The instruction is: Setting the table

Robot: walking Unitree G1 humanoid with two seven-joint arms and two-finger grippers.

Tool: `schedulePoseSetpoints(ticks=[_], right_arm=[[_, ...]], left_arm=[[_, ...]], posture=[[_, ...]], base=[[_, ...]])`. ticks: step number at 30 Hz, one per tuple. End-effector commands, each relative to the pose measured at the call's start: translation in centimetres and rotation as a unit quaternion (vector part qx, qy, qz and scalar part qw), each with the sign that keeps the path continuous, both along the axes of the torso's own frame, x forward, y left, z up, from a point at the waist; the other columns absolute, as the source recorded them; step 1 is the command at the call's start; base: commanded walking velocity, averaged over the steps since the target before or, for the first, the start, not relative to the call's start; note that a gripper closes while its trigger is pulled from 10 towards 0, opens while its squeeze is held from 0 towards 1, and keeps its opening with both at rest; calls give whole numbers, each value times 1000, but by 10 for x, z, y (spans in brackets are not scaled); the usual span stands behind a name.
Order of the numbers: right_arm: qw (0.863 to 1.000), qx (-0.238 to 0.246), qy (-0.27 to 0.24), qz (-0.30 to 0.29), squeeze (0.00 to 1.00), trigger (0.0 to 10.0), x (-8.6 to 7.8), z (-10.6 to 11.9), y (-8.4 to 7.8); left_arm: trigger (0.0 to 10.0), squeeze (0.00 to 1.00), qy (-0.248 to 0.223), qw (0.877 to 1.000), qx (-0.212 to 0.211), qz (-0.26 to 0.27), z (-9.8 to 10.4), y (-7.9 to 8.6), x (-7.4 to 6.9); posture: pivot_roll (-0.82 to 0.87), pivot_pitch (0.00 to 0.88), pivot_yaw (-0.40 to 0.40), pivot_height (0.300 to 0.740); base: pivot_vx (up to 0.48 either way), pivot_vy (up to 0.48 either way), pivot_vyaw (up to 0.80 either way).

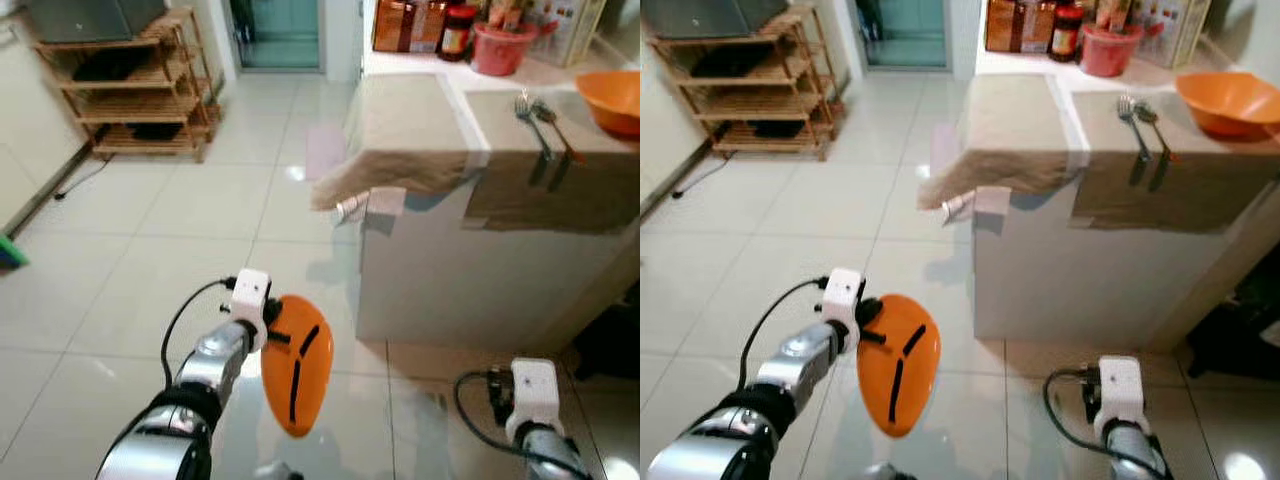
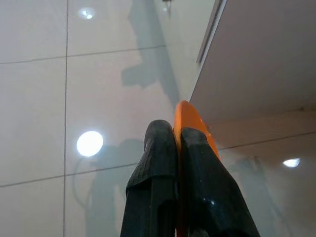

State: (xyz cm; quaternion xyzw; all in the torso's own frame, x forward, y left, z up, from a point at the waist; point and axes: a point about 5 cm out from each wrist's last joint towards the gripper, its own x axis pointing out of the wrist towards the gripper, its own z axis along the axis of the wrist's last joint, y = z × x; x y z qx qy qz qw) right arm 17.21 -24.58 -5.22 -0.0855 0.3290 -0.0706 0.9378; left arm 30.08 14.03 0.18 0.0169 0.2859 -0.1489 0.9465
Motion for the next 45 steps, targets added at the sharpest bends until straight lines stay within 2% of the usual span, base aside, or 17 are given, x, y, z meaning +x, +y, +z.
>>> schedulePoseSetpoints(ticks=[1, 5, 10, 13, 18, 28, 41, 45], right_arm=[[1000, 2, 14, 10, 0, 10000, -4, -4, 1], [1000, -3, 15, -4, 0, 10000, -8, -7, -2], [999, 24, -15, -28, 0, 10000, 1, -7, 0], [999, 28, -15, -30, 0, 10000, 3, -7, 1], [999, 31, -1, -33, 0, 10000, 1, -11, 0], [998, 32, 19, -43, 0, 10000, -8, -17, -3], [999, 30, 4, -28, 0, 10000, -4, -15, 2], [999, 26, -1, -32, 0, 10000, -3, -15, 4]], left_arm=[[0, 0, -5, 1000, 9, -9, 1, -3, 1], [0, 0, 2, 1000, 8, -2, -4, -1, -3], [0, 0, -5, 1000, -1, -5, -4, -4, -3], [0, 0, -10, 1000, -4, -6, -2, -6, -2], [0, 0, -21, 1000, -16, -1, 4, -9, 4], [0, 0, -23, 999, -22, 4, 7, -13, 8], [0, 0, -21, 999, -24, 11, 9, -16, 11], [0, 0, -21, 999, -23, 10, 9, -17, 11]], posture=[[-12, 0, 80, 735], [-12, 0, 81, 735], [-20, 0, 85, 735], [-21, 0, 85, 735], [-24, 0, 89, 735], [-38, 0, 96, 735], [-50, 0, 109, 735], [-51, 0, 113, 735]], base=[[0, 0, 0], [0, 0, 0], [0, 0, 0], [0, 0, 0], [0, -464, 0], [0, -480, 0], [0, -463, 0], [0, -454, 741]])
